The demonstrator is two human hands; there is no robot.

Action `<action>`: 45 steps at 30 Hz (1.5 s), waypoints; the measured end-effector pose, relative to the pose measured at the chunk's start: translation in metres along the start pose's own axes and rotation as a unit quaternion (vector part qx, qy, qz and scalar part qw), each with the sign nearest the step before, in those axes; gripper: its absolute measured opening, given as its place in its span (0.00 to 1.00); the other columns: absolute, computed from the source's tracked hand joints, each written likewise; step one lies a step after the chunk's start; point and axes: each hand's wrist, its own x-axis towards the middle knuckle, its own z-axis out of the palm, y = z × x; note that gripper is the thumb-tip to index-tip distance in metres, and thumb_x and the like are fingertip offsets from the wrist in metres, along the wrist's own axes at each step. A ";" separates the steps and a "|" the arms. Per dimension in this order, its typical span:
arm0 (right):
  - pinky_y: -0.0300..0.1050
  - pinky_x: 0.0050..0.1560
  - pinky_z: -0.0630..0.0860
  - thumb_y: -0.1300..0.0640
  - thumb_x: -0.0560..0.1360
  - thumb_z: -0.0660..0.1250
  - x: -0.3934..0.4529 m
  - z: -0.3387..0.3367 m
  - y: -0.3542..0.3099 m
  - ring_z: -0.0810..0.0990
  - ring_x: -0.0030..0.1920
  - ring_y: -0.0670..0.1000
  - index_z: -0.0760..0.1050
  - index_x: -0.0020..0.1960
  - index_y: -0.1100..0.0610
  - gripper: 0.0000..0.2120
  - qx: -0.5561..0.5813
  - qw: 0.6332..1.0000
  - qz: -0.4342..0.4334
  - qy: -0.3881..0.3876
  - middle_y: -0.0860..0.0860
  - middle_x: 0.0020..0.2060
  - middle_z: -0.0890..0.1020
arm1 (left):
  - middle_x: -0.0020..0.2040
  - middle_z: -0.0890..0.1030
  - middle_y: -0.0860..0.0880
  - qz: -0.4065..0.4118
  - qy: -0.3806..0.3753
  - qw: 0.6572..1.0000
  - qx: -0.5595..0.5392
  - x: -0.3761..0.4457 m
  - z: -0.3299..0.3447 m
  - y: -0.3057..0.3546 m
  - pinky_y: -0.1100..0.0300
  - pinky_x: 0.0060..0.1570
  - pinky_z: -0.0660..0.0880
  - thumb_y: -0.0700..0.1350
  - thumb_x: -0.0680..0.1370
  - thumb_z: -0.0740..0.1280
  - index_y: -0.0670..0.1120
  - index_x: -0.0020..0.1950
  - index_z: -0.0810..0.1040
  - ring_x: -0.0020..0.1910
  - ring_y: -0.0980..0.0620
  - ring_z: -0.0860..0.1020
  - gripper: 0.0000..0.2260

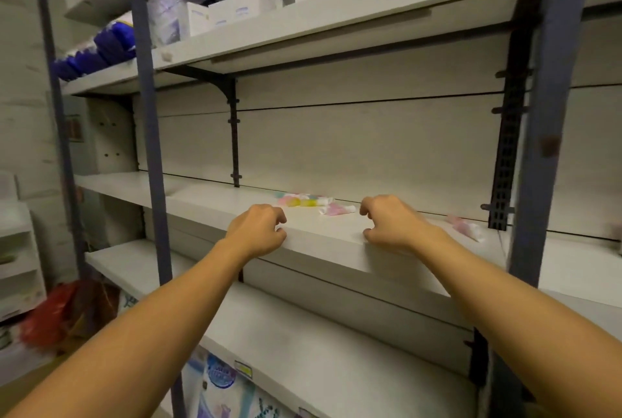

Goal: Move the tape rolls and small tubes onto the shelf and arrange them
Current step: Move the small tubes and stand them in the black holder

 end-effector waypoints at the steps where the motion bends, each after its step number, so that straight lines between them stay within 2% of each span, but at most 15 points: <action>1: 0.54 0.51 0.79 0.57 0.70 0.66 0.011 0.005 -0.001 0.78 0.53 0.57 0.74 0.61 0.56 0.19 -0.001 1.000 -0.001 0.001 0.54 0.54 0.78 | 0.62 0.79 0.51 -0.001 -0.002 1.000 -0.002 0.006 0.004 -0.008 0.49 0.56 0.79 0.50 0.79 0.65 0.51 0.66 0.78 0.55 0.50 0.78 0.15; 7: 0.53 0.50 0.80 0.58 0.70 0.65 0.083 0.031 -0.002 0.78 0.51 0.57 0.75 0.58 0.54 0.16 0.007 1.000 0.015 0.012 0.54 0.52 0.79 | 0.63 0.79 0.50 0.004 -0.010 1.000 0.002 0.060 0.022 -0.048 0.49 0.57 0.79 0.47 0.79 0.65 0.51 0.66 0.78 0.57 0.49 0.78 0.16; 9: 0.53 0.50 0.79 0.53 0.71 0.68 0.109 0.039 0.000 0.78 0.51 0.58 0.74 0.58 0.54 0.16 0.014 1.000 0.017 0.013 0.53 0.52 0.79 | 0.63 0.79 0.50 0.009 -0.013 1.000 0.010 0.084 0.026 -0.058 0.50 0.57 0.79 0.47 0.78 0.66 0.50 0.66 0.78 0.57 0.49 0.78 0.16; 11: 0.53 0.51 0.79 0.46 0.69 0.72 0.135 0.044 0.001 0.78 0.52 0.58 0.74 0.60 0.54 0.22 0.026 1.000 0.016 0.000 0.53 0.53 0.78 | 0.63 0.80 0.51 0.013 -0.020 1.000 0.015 0.111 0.031 -0.067 0.51 0.57 0.78 0.47 0.77 0.67 0.50 0.66 0.78 0.57 0.50 0.78 0.17; 13: 0.53 0.53 0.79 0.49 0.68 0.73 0.162 0.049 0.003 0.78 0.54 0.58 0.74 0.62 0.54 0.24 0.017 1.000 0.017 -0.012 0.54 0.55 0.78 | 0.62 0.80 0.51 0.012 -0.025 1.000 0.011 0.136 0.037 -0.075 0.51 0.57 0.78 0.48 0.77 0.67 0.51 0.66 0.78 0.57 0.50 0.78 0.17; 17: 0.52 0.54 0.78 0.60 0.70 0.66 0.207 0.059 0.008 0.78 0.56 0.58 0.76 0.61 0.54 0.19 -0.015 1.000 0.001 -0.004 0.55 0.58 0.78 | 0.58 0.81 0.50 0.039 -0.014 0.999 -0.008 0.179 0.051 -0.080 0.53 0.53 0.79 0.50 0.78 0.67 0.50 0.62 0.80 0.52 0.50 0.79 0.14; 26: 0.54 0.55 0.79 0.60 0.70 0.66 0.249 0.082 0.013 0.79 0.54 0.58 0.77 0.59 0.53 0.17 -0.040 0.998 0.012 -0.047 0.55 0.57 0.78 | 0.51 0.79 0.50 0.065 -0.058 0.996 -0.015 0.235 0.087 -0.075 0.51 0.51 0.80 0.54 0.74 0.72 0.50 0.58 0.81 0.47 0.48 0.78 0.15; 31: 0.52 0.54 0.79 0.60 0.70 0.67 0.261 0.087 0.007 0.79 0.54 0.57 0.78 0.58 0.52 0.17 -0.046 0.997 0.016 -0.052 0.54 0.56 0.79 | 0.48 0.80 0.47 0.082 -0.078 0.993 0.004 0.248 0.093 -0.076 0.51 0.47 0.80 0.52 0.74 0.70 0.47 0.52 0.82 0.45 0.46 0.79 0.11; 37: 0.51 0.54 0.78 0.59 0.72 0.69 0.275 0.103 -0.009 0.79 0.54 0.57 0.79 0.57 0.54 0.13 -0.073 0.995 0.002 -0.067 0.55 0.55 0.80 | 0.49 0.79 0.45 0.094 -0.093 0.991 0.009 0.257 0.090 -0.077 0.52 0.46 0.80 0.46 0.75 0.68 0.45 0.52 0.81 0.45 0.44 0.79 0.08; 39: 0.50 0.53 0.78 0.60 0.73 0.68 0.279 0.110 -0.011 0.79 0.53 0.57 0.79 0.56 0.55 0.12 -0.078 0.994 -0.001 -0.082 0.55 0.54 0.80 | 0.50 0.79 0.46 0.090 -0.083 0.992 -0.024 0.259 0.086 -0.082 0.51 0.50 0.80 0.50 0.73 0.71 0.46 0.54 0.81 0.47 0.44 0.80 0.12; 41: 0.49 0.52 0.77 0.61 0.74 0.67 0.281 0.116 -0.013 0.78 0.53 0.57 0.79 0.55 0.54 0.11 -0.080 0.992 -0.006 -0.095 0.55 0.53 0.80 | 0.49 0.79 0.48 0.061 -0.067 0.990 -0.105 0.265 0.082 -0.089 0.54 0.48 0.81 0.52 0.70 0.76 0.48 0.51 0.81 0.45 0.48 0.81 0.13; 43: 0.50 0.51 0.78 0.60 0.73 0.67 0.281 0.122 -0.015 0.78 0.51 0.57 0.79 0.54 0.53 0.11 -0.081 0.991 -0.009 -0.108 0.54 0.51 0.80 | 0.44 0.80 0.49 0.025 -0.055 0.969 -0.239 0.272 0.076 -0.098 0.61 0.37 0.81 0.43 0.71 0.76 0.47 0.48 0.80 0.35 0.55 0.80 0.09; 44: 0.51 0.50 0.79 0.61 0.73 0.67 0.280 0.125 -0.015 0.79 0.50 0.57 0.79 0.54 0.52 0.10 -0.081 0.990 -0.008 -0.114 0.52 0.50 0.80 | 0.42 0.80 0.48 0.012 -0.047 0.954 -0.297 0.274 0.073 -0.102 0.65 0.33 0.78 0.40 0.72 0.75 0.46 0.48 0.81 0.32 0.56 0.80 0.07; 45: 0.52 0.48 0.79 0.62 0.73 0.66 0.278 0.127 -0.016 0.79 0.49 0.57 0.78 0.53 0.51 0.11 -0.081 0.989 -0.005 -0.124 0.51 0.48 0.79 | 0.42 0.80 0.48 0.004 -0.030 0.941 -0.336 0.278 0.071 -0.107 0.67 0.35 0.77 0.38 0.73 0.74 0.46 0.48 0.82 0.34 0.56 0.79 0.06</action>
